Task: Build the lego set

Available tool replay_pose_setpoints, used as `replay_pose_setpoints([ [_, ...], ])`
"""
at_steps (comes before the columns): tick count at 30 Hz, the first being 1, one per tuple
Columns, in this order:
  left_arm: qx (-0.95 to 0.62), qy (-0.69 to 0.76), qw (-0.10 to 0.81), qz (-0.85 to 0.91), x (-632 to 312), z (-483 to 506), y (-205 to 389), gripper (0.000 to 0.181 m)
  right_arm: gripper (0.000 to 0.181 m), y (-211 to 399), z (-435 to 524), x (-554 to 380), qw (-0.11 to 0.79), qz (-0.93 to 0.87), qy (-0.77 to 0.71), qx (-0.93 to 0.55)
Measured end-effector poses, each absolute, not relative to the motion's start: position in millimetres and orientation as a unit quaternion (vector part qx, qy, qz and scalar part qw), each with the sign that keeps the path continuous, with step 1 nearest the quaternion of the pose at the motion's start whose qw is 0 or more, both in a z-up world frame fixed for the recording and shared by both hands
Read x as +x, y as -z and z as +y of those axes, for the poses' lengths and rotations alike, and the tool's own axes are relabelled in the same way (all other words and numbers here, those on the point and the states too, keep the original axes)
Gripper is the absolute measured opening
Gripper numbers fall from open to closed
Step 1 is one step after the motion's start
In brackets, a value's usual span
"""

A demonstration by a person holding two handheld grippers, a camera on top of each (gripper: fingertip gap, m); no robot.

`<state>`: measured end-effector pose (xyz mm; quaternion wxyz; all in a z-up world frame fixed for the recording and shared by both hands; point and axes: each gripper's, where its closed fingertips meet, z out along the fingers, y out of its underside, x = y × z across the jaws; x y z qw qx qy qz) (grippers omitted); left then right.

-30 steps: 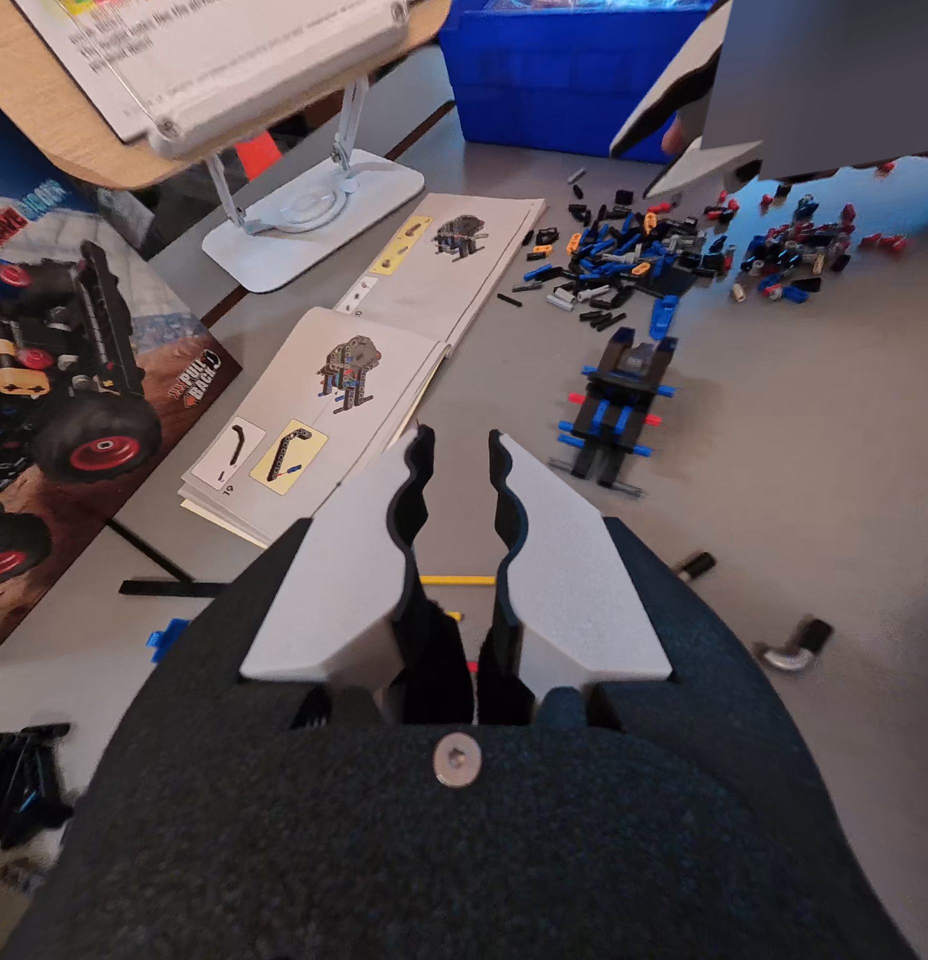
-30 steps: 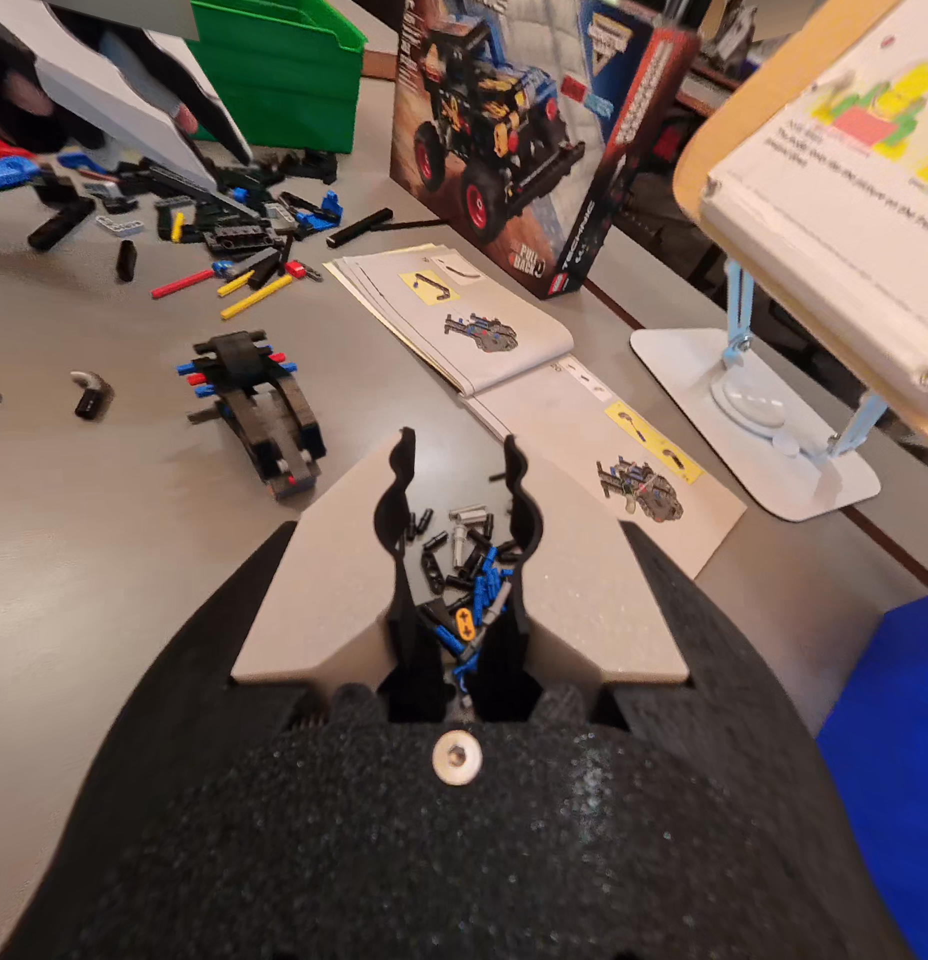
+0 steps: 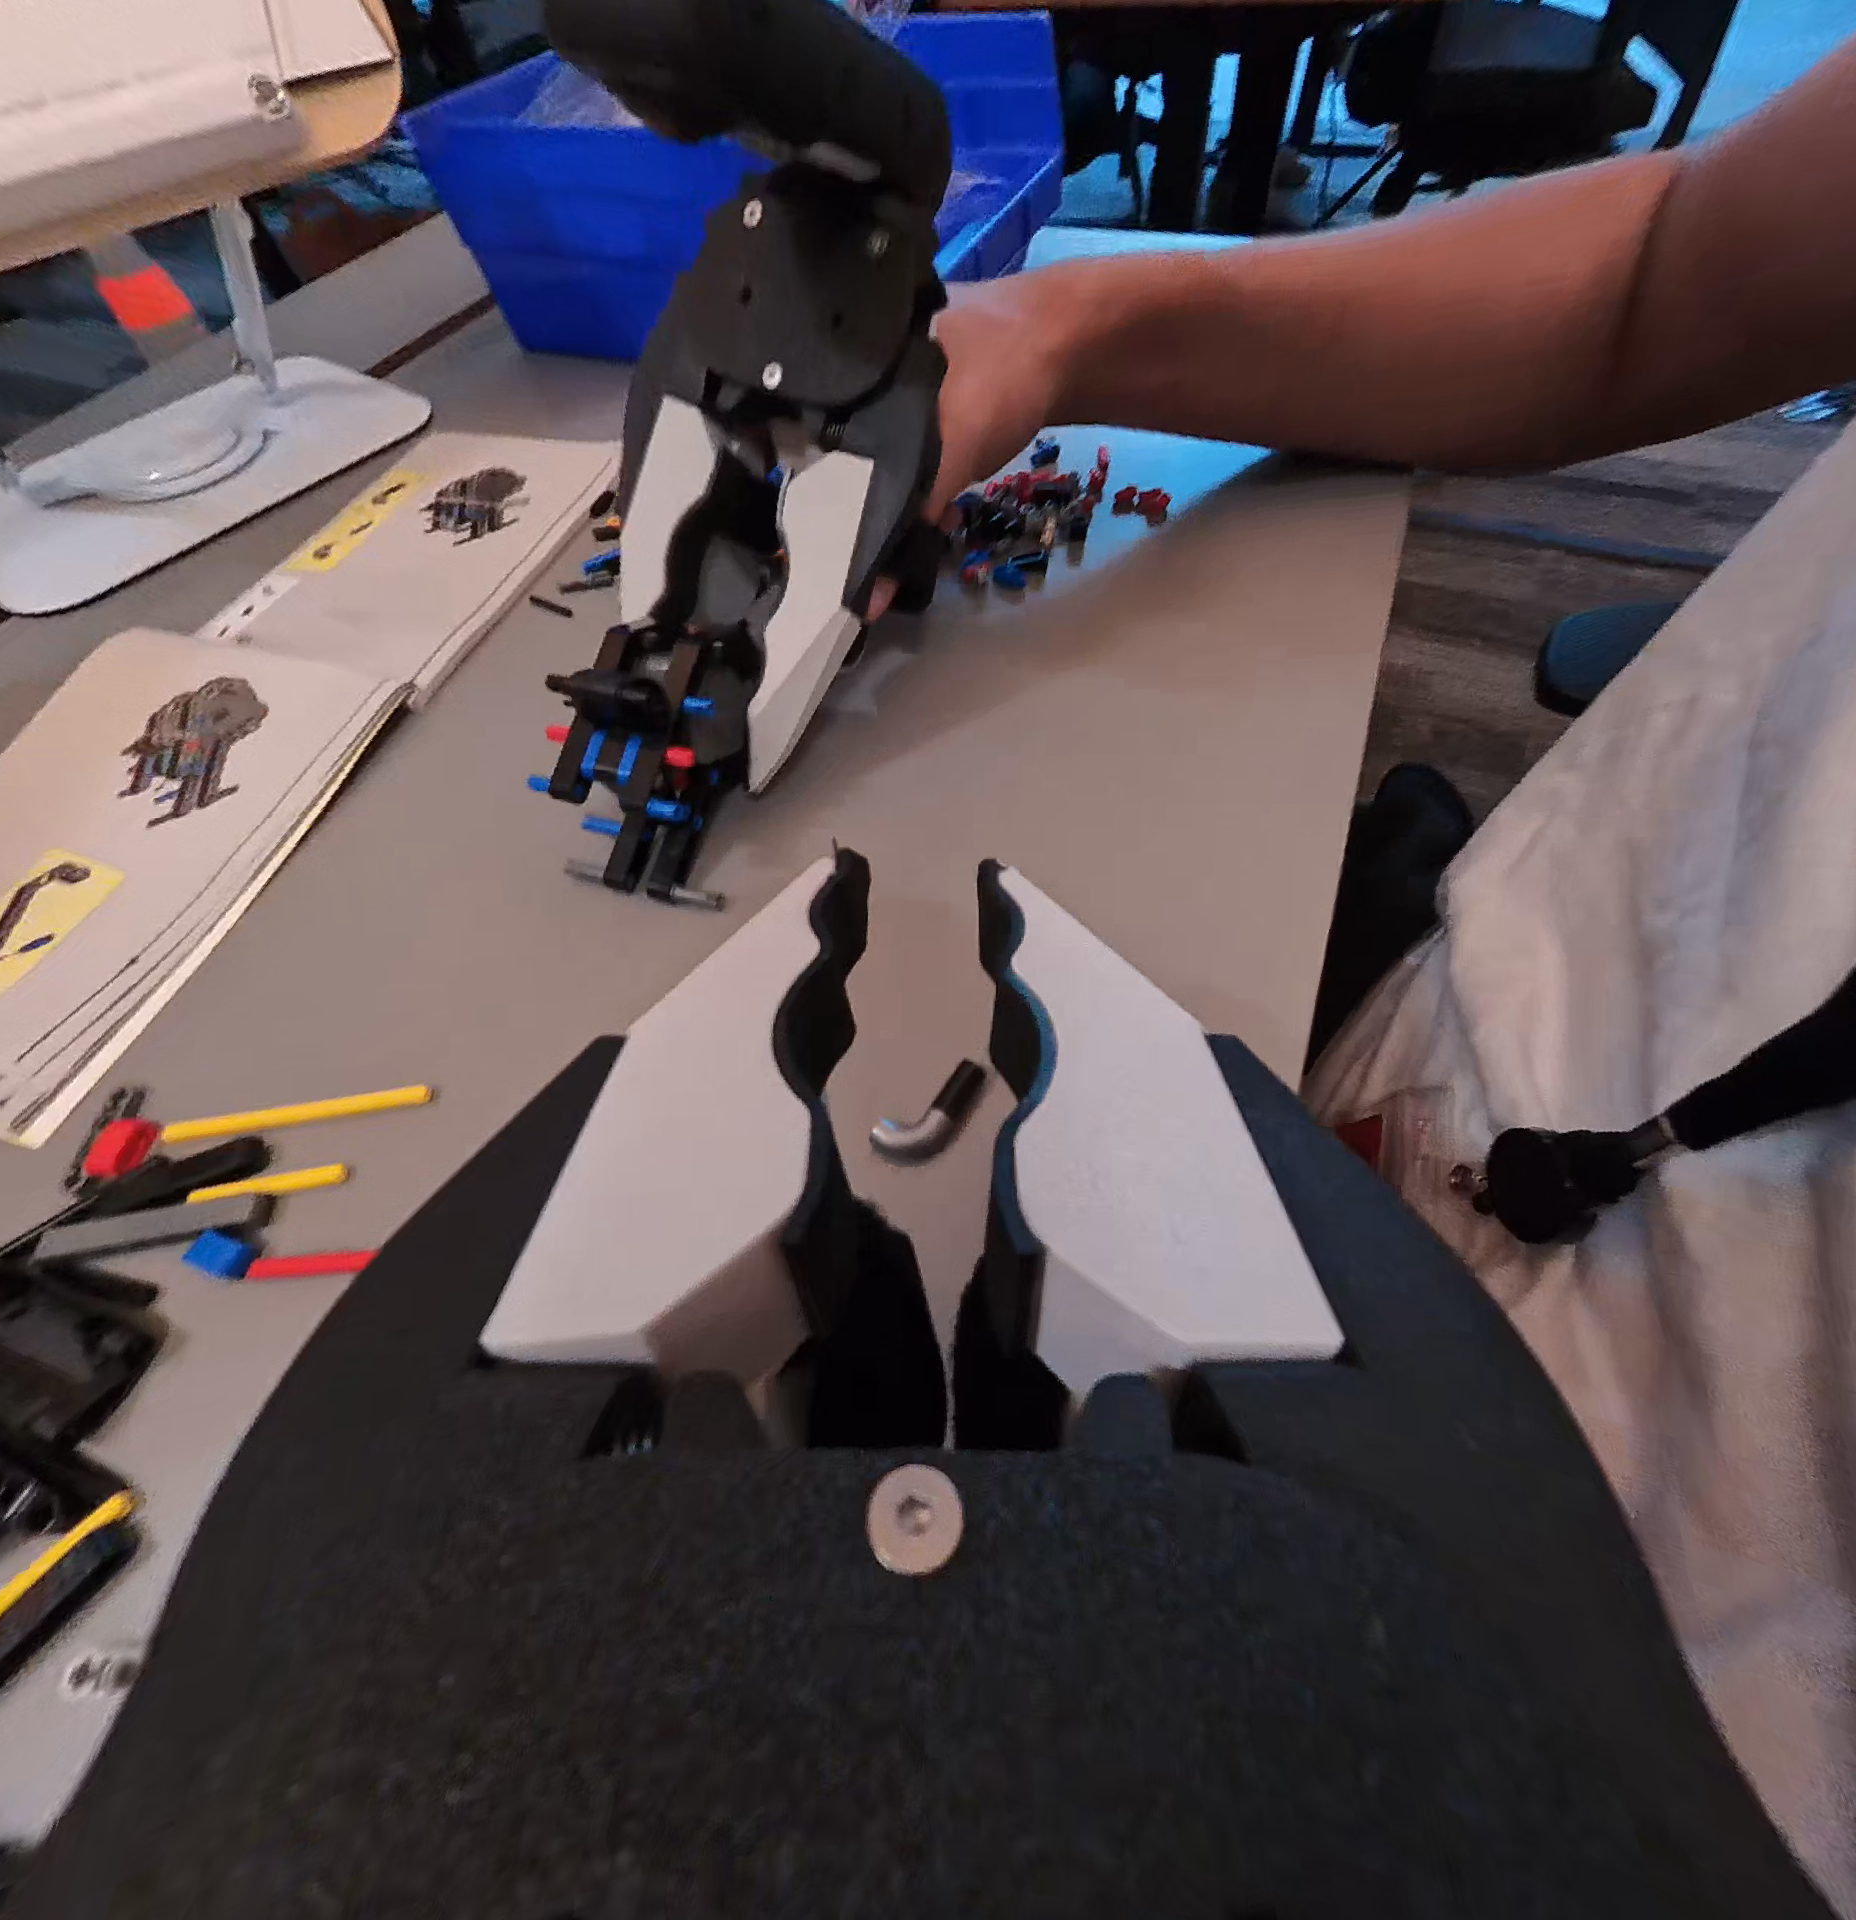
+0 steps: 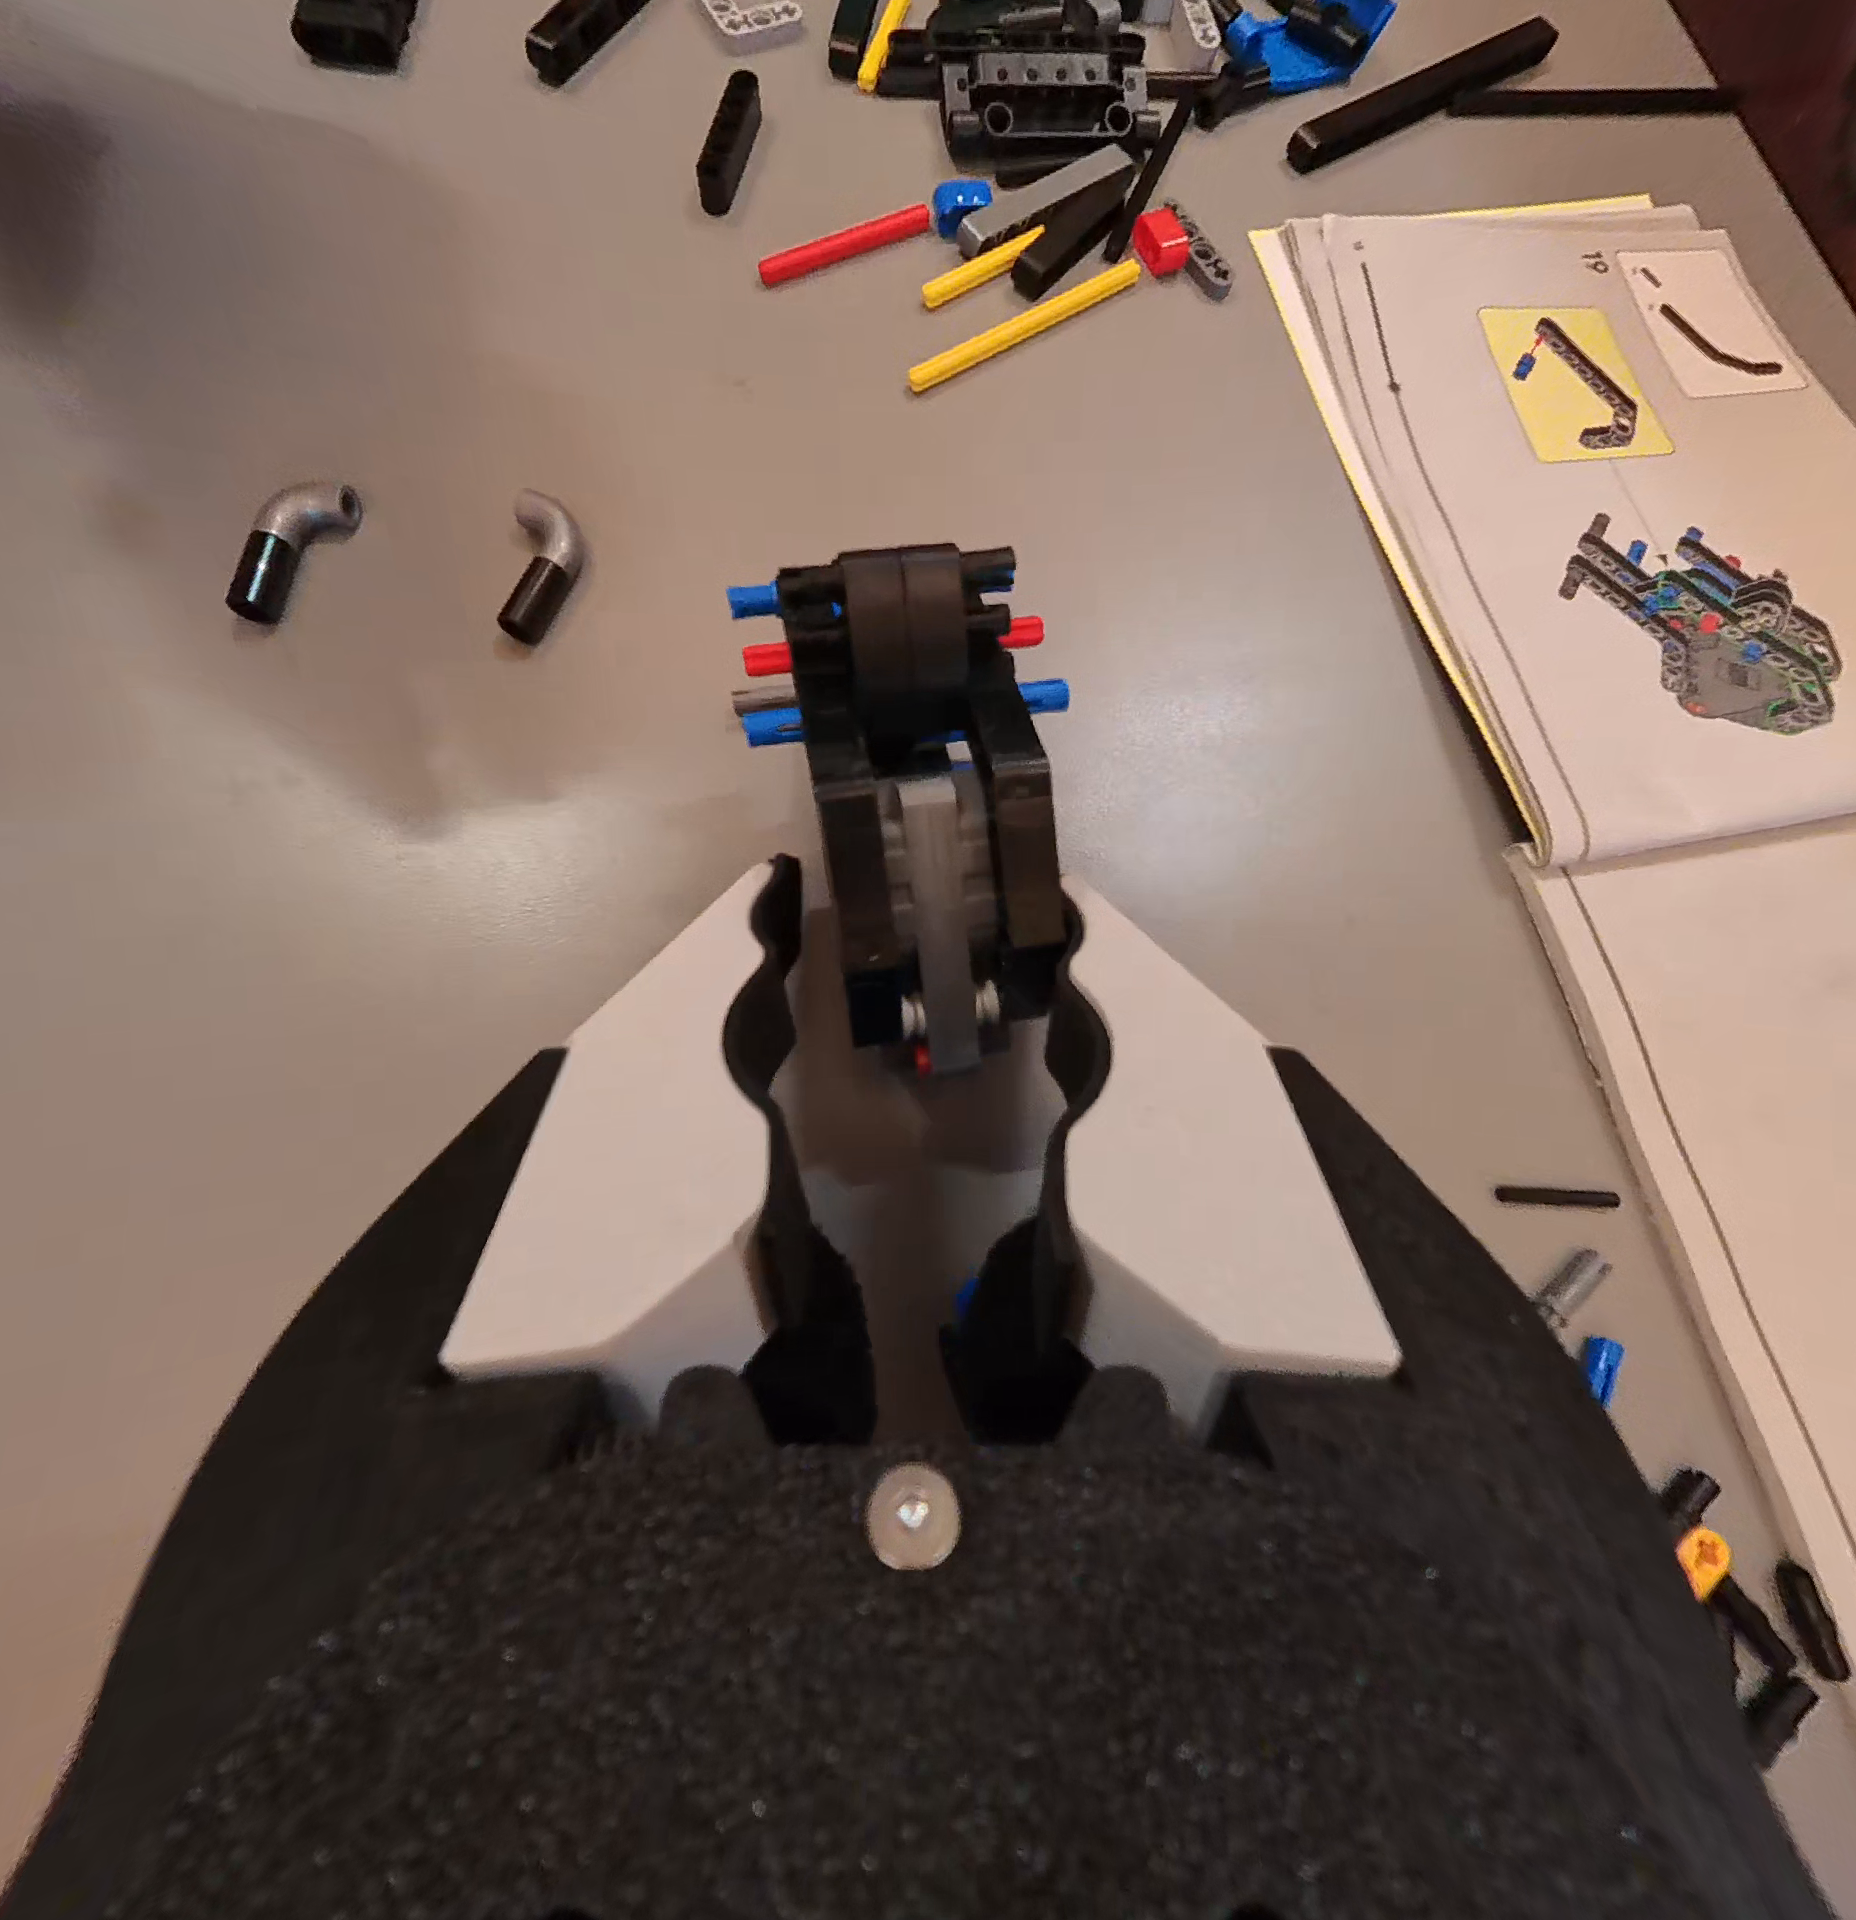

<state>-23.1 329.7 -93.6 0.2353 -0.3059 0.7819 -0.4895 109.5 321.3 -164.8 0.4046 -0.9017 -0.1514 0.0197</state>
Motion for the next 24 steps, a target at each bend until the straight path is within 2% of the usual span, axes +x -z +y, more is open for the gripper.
replay_pose_setpoints([
  [5,-0.305,0.526,0.205,0.767,-14,332,89,0.02,0.034,168,324,110,0.4,-0.161,-0.016,-0.902],
  [8,-0.316,0.532,0.209,0.758,-4,341,92,0.02,0.034,167,321,110,0.394,-0.152,-0.03,-0.906],
  [16,-0.318,0.6,0.277,0.68,16,360,70,0.017,0.033,126,307,116,0.467,-0.059,-0.141,-0.871],
  [24,-0.322,0.619,0.292,0.654,20,362,69,0.016,0.034,106,298,138,0.514,0.038,-0.238,-0.823],
])
